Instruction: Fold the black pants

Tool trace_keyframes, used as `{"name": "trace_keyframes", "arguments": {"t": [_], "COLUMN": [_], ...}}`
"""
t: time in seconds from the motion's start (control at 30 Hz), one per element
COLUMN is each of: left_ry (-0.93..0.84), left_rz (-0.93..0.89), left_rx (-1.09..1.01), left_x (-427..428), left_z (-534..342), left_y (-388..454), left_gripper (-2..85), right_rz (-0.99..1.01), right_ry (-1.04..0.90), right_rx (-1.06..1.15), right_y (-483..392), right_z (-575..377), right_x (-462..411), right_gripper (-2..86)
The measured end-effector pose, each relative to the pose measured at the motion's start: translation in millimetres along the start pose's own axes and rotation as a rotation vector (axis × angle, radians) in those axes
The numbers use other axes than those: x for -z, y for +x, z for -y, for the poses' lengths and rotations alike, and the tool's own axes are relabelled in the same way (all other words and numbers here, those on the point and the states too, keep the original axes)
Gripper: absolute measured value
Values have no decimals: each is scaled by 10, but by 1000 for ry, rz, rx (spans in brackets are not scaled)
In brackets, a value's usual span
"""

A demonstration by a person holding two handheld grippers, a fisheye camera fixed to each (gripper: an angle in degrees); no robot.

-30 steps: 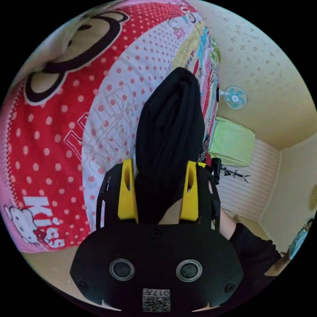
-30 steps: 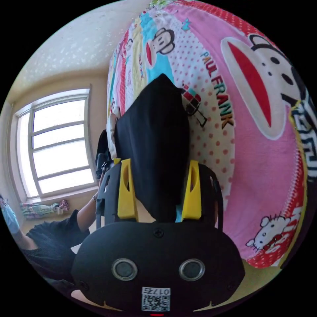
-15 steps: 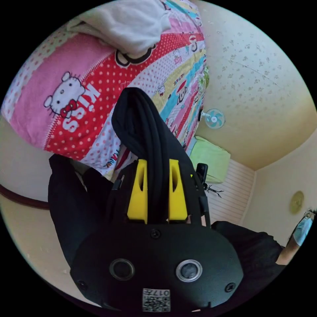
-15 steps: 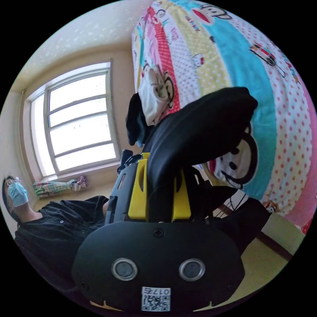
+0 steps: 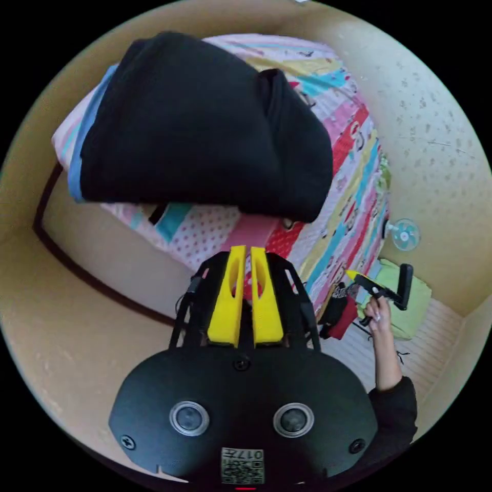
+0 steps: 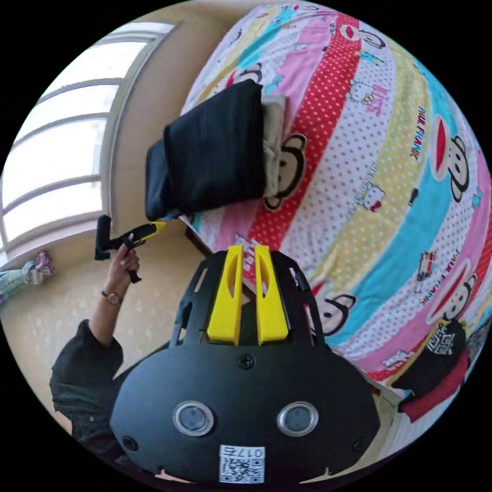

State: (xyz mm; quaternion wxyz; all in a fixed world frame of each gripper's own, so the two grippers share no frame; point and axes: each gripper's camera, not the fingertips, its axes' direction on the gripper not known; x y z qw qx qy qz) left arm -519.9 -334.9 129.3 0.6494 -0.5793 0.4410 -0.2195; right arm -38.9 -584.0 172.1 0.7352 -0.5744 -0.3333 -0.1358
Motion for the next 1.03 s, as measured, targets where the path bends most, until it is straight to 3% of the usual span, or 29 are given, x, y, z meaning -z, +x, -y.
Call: {"name": "trace_keyframes", "arguments": {"t": [0.13,0.2,0.3,0.4,0.57,0.67,0.73,0.8,0.9,1.03], "left_ry": [-319,-547,-707,-670,-470,-347,-347,-327,-235,-192], "left_rz": [101,152,128,-59,-295,-336,-248,-18,165,154], "left_rx": [173,355,622,850,1059,854,562,135,-292,-583], "left_x": [-1054,-1742,-2280,-2572,-2781,-2741,-2638,-2406,-2207,-2333], "left_z": [-688,-1553,-2740,-3581,-3587,-2635,-1897,-1232,-1188,-1755], "left_y": [-862,-1400,-1741,-1687,-1287,-700,-26,1234,2790,4015], "left_gripper": [-1,-4,-5,-5,-6,-6,-6,-5,-6,-5], "right_rz": [-332,-369,-377,-286,-151,-99,-82,-69,-101,-177], "right_ry": [-241,-374,-581,-671,-454,-266,-168,-90,159,401], "right_rx": [-122,-254,-525,-745,-967,-1025,-1008,-951,-756,-519], "right_y": [754,1187,1752,1990,2194,2323,2476,2597,2684,2775], "right_z": [-1097,-1802,-3143,-4351,-5332,-5439,-5244,-4962,-4375,-3661], "right_x": [-706,-1084,-1594,-1864,-1833,-1726,-1616,-1442,-838,83], "right_gripper": [13,9,8,9,20,34,47,60,71,78]}}
